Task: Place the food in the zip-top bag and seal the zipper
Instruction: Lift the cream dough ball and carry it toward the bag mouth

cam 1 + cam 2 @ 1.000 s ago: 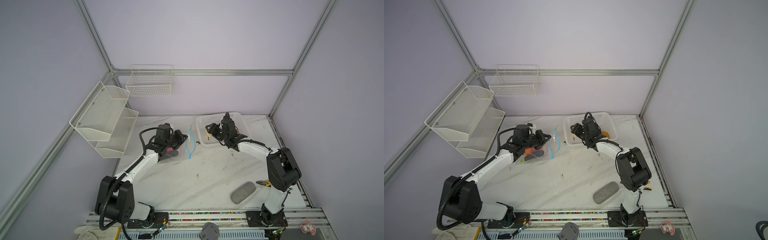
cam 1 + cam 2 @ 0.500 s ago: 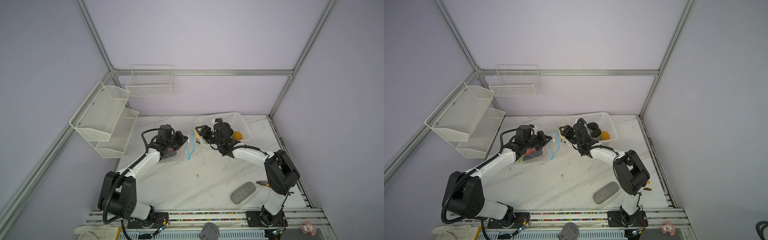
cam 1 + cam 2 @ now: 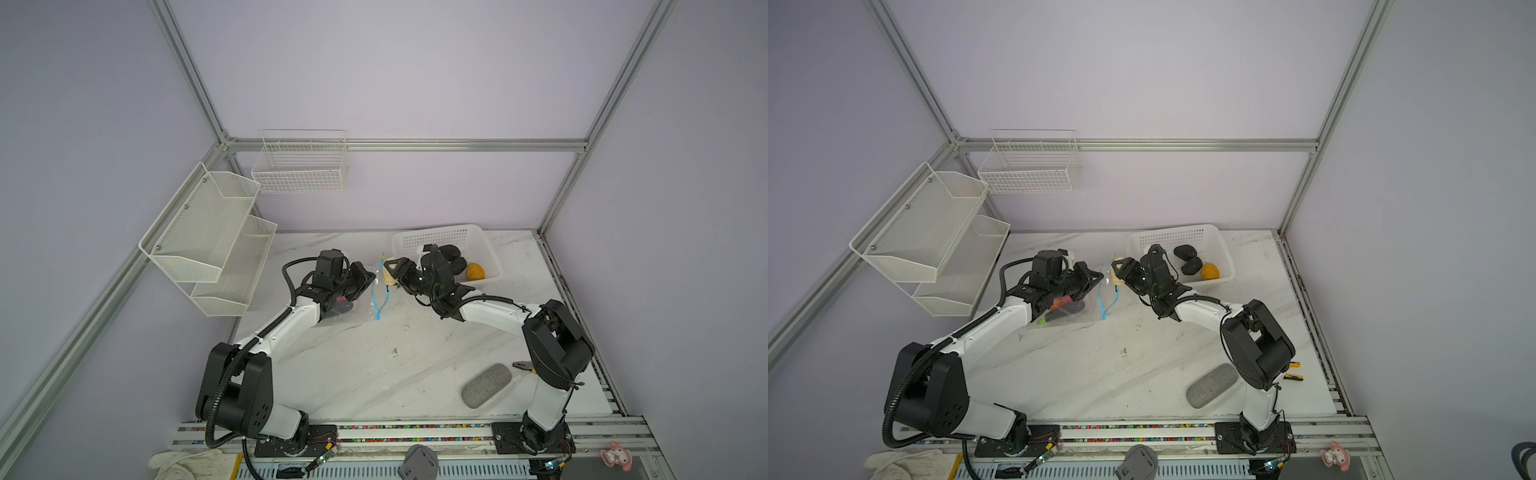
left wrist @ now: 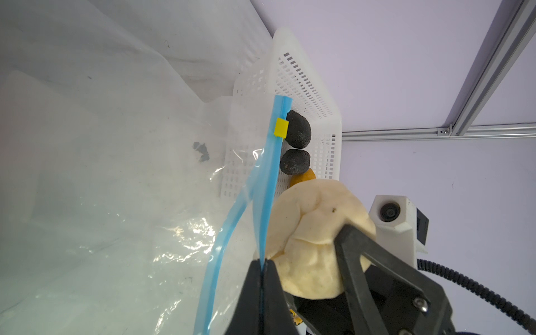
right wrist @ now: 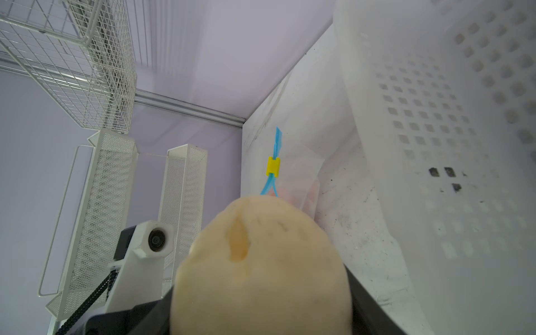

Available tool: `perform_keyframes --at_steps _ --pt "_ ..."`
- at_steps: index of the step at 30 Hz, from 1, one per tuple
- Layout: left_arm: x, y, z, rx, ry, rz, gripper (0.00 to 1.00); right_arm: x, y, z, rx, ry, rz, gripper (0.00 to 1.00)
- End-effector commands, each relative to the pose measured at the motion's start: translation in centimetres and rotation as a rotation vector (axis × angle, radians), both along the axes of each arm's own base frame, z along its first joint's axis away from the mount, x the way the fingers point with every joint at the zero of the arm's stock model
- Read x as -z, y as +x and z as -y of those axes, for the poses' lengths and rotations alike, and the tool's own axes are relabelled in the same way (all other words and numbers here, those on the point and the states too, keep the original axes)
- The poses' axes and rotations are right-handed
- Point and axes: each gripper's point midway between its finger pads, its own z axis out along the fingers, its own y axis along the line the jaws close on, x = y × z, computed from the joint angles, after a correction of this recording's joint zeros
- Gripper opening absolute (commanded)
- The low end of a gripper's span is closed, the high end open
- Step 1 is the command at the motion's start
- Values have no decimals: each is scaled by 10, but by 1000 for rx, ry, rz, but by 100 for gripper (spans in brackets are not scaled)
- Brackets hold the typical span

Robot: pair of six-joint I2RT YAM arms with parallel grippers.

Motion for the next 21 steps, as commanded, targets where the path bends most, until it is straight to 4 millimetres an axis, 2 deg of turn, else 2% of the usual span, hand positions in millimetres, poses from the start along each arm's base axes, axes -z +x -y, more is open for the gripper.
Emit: perform_keyframes --at_steps 1,18,21 --pt "-52 15 0 1 -16 140 0 -2 -5 -7 -15 33 1 59" --pt "-60 13 -1 -6 -21 150 0 14 -25 -22 -64 27 -29 57" --pt "-56 12 -1 -7 -21 139 0 16 -27 -23 -71 26 -34 57"
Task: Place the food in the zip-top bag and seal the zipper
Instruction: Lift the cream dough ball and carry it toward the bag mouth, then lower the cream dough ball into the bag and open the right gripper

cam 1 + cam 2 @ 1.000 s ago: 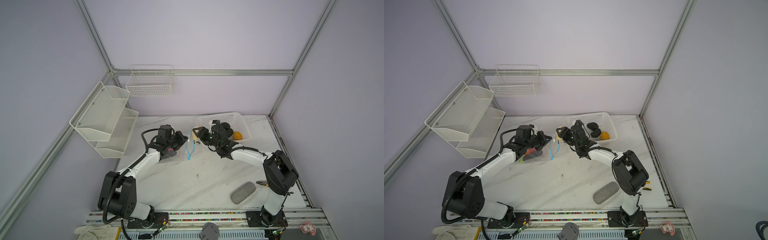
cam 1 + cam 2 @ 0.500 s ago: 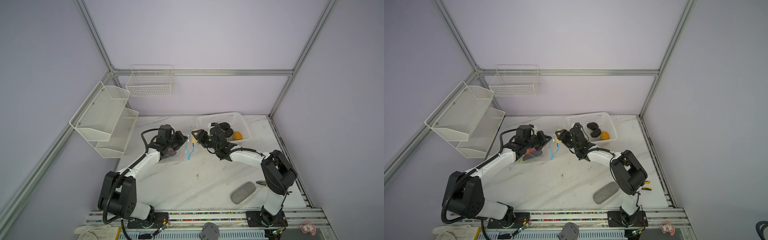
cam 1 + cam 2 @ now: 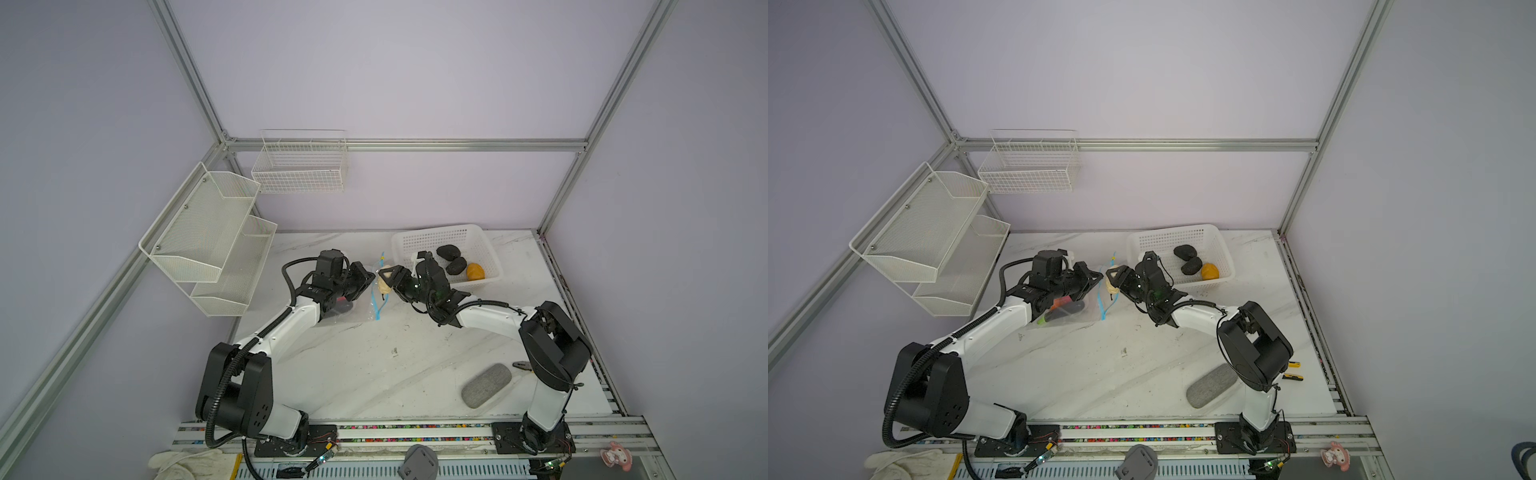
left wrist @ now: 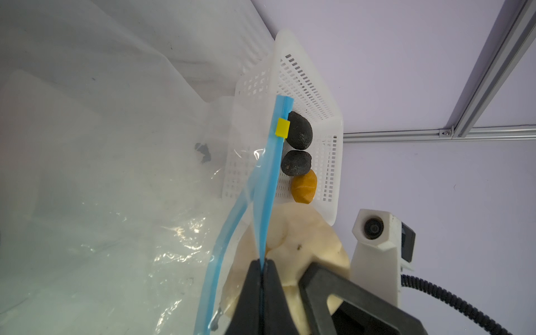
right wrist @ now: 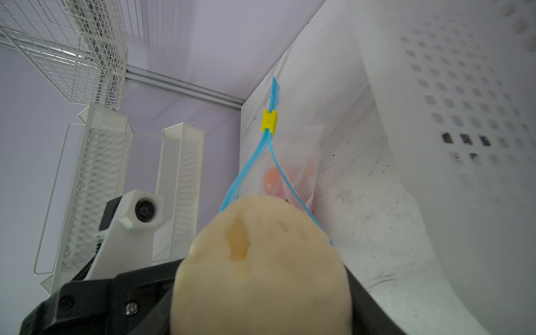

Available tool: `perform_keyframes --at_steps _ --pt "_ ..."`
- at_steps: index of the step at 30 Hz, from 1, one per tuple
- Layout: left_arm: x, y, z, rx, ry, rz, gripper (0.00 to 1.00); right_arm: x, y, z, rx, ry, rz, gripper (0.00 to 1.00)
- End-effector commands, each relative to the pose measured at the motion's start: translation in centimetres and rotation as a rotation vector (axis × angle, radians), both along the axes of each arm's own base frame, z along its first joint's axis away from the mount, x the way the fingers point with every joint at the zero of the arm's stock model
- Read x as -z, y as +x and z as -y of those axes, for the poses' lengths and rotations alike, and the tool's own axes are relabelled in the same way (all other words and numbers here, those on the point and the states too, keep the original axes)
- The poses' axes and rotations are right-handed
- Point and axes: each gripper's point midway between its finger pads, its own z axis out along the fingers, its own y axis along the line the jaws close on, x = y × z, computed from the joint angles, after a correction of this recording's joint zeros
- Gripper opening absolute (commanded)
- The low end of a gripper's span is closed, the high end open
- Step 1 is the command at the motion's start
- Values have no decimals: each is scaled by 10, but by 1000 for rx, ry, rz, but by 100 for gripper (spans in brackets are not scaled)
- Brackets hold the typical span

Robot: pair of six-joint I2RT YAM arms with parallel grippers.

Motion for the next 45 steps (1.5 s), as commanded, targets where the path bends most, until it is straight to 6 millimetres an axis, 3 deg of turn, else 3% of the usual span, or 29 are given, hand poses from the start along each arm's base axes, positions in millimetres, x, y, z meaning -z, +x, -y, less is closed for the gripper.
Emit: perform_keyframes --at_steps 1,3,5,12,20,34,45 --pt "-56 12 0 -3 -25 142 0 3 -4 -8 -16 29 -14 56" --pt "-56 12 0 -3 -26 141 0 6 -5 -10 -21 19 -17 56" --pt "-72 7 -1 -2 -37 176 0 7 -5 -11 -25 16 -18 56" --pt "-75 4 -2 -1 -38 183 0 23 -4 -13 -34 -22 -22 56" --pt "-75 4 -1 6 -42 183 0 16 3 -14 -31 -66 10 56" --pt "-74 5 1 12 -43 180 0 24 2 -26 -73 -138 28 62" --pt "-73 4 0 9 -41 180 0 23 0 -32 -93 -146 41 73"
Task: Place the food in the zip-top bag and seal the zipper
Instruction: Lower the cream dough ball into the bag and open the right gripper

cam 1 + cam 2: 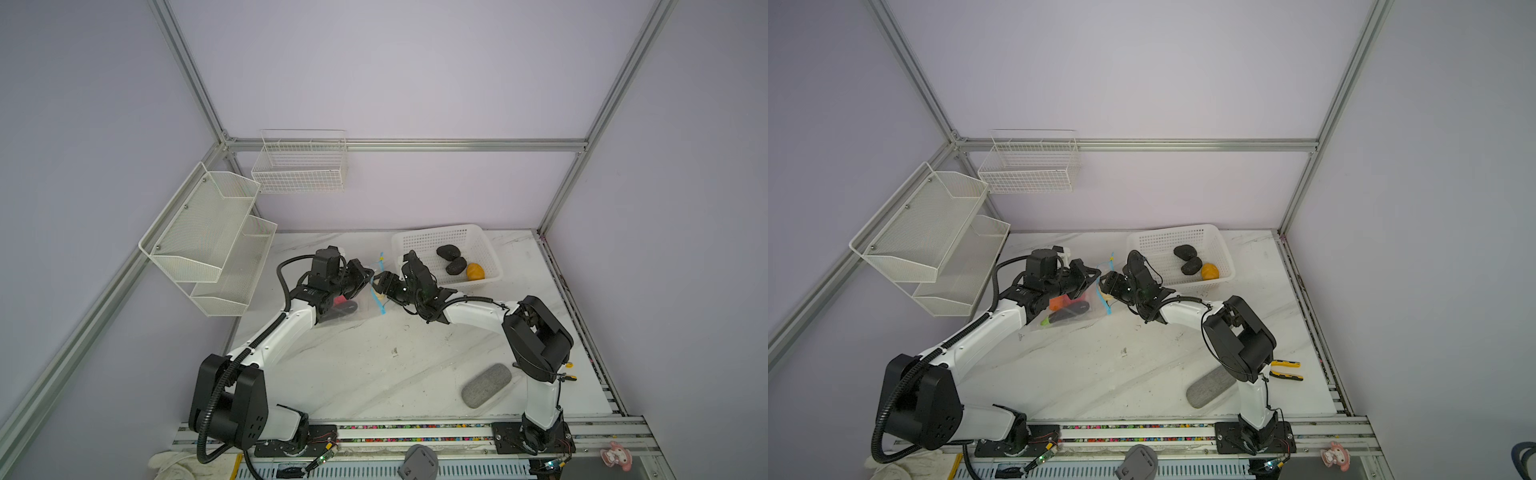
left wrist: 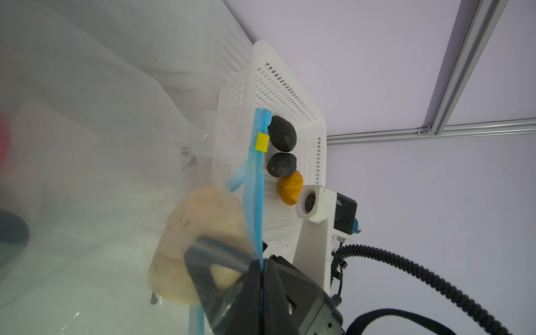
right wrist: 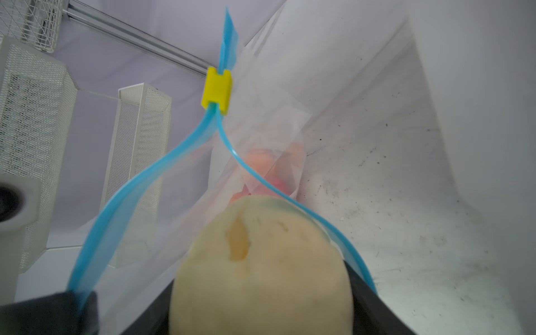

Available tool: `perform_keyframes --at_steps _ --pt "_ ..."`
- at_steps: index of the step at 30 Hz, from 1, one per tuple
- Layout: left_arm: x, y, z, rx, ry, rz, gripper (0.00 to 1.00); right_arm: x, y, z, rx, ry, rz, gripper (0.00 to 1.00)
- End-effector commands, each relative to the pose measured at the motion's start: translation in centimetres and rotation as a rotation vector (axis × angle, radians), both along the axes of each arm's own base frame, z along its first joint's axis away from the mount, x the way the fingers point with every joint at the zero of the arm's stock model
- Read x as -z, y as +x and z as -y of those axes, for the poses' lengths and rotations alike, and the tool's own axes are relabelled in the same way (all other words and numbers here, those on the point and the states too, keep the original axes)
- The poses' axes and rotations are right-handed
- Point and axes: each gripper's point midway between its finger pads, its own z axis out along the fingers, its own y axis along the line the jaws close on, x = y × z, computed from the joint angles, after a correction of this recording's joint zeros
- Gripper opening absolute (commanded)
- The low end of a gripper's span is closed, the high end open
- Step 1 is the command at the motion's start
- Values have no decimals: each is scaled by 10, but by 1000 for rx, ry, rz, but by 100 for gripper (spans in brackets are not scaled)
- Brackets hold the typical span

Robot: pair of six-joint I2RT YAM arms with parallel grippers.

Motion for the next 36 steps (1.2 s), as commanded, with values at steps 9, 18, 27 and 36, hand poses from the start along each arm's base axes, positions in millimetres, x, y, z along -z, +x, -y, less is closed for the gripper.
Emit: perform_keyframes --at_steps 9,18,27,36 --pt "-47 10 3 16 -25 123 0 -12 0 -6 -4 2 43 84" --pt "-46 9 2 14 -24 121 0 -12 -1 -8 -11 8 47 83" --pt "-45 8 1 13 -21 120 0 -29 -6 -4 -9 21 64 79" --pt "-39 6 0 9 -16 112 0 -72 -11 22 56 -4 135 79"
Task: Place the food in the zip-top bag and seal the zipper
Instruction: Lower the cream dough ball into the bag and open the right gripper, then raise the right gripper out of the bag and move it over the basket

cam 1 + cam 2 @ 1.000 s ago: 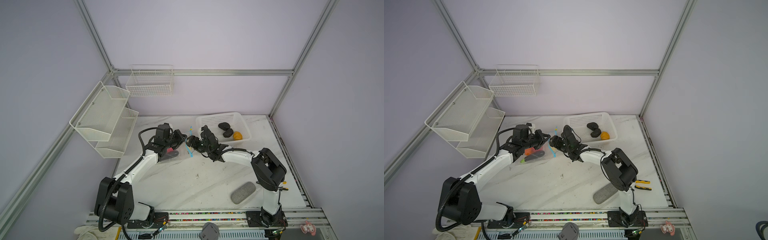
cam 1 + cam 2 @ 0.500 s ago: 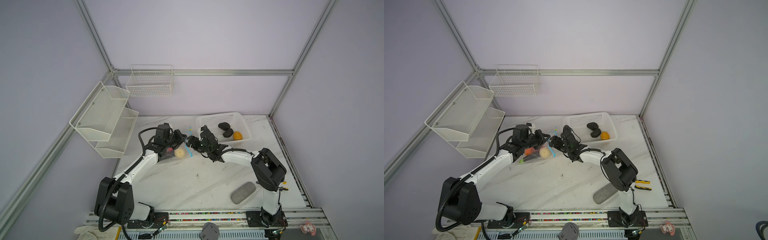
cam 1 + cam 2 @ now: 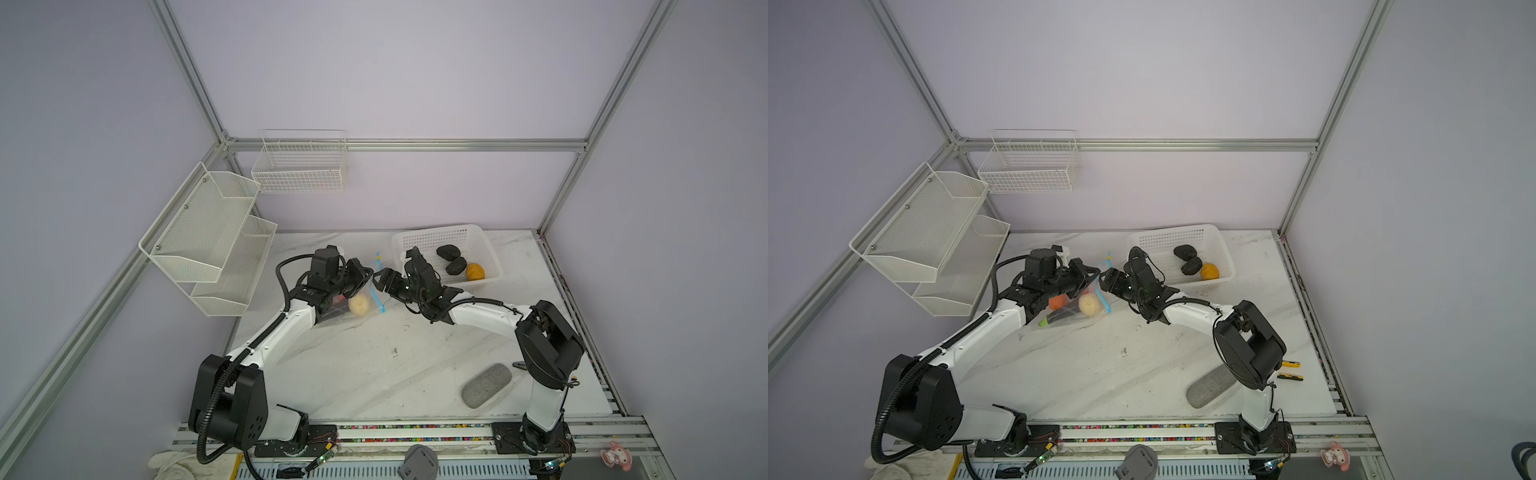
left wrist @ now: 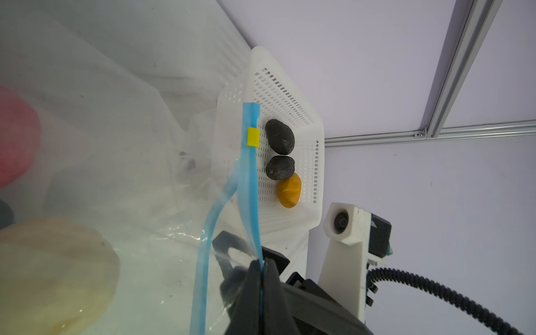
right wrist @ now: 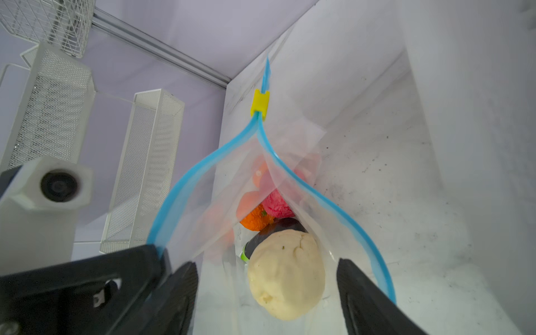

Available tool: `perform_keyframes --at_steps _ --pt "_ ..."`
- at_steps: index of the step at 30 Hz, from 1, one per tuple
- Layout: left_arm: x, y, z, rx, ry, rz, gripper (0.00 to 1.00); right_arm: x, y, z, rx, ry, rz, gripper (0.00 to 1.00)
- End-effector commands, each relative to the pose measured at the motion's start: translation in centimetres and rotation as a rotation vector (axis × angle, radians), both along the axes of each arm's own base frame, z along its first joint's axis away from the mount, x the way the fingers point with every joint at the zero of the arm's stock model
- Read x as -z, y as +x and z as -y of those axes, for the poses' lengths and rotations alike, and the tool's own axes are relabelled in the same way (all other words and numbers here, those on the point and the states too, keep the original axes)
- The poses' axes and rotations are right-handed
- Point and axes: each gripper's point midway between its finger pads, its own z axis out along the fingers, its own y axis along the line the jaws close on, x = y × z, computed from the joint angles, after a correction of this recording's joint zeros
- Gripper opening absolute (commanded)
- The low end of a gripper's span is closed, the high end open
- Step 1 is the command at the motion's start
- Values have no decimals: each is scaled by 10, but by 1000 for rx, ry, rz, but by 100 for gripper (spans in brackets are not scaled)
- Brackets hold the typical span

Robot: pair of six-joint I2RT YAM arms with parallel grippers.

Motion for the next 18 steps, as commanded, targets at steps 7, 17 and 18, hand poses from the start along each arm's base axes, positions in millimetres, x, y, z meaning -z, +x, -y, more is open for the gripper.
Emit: perform_keyframes --at_steps 7,17,18 --pt "-31 1 0 14 -7 88 0 -54 12 49 102 -123 182 78" --pt "-29 0 5 43 -15 81 0 -58 74 141 155 -373 276 78" --pt "-29 1 5 46 -16 82 0 -55 81 149 167 -394 272 78"
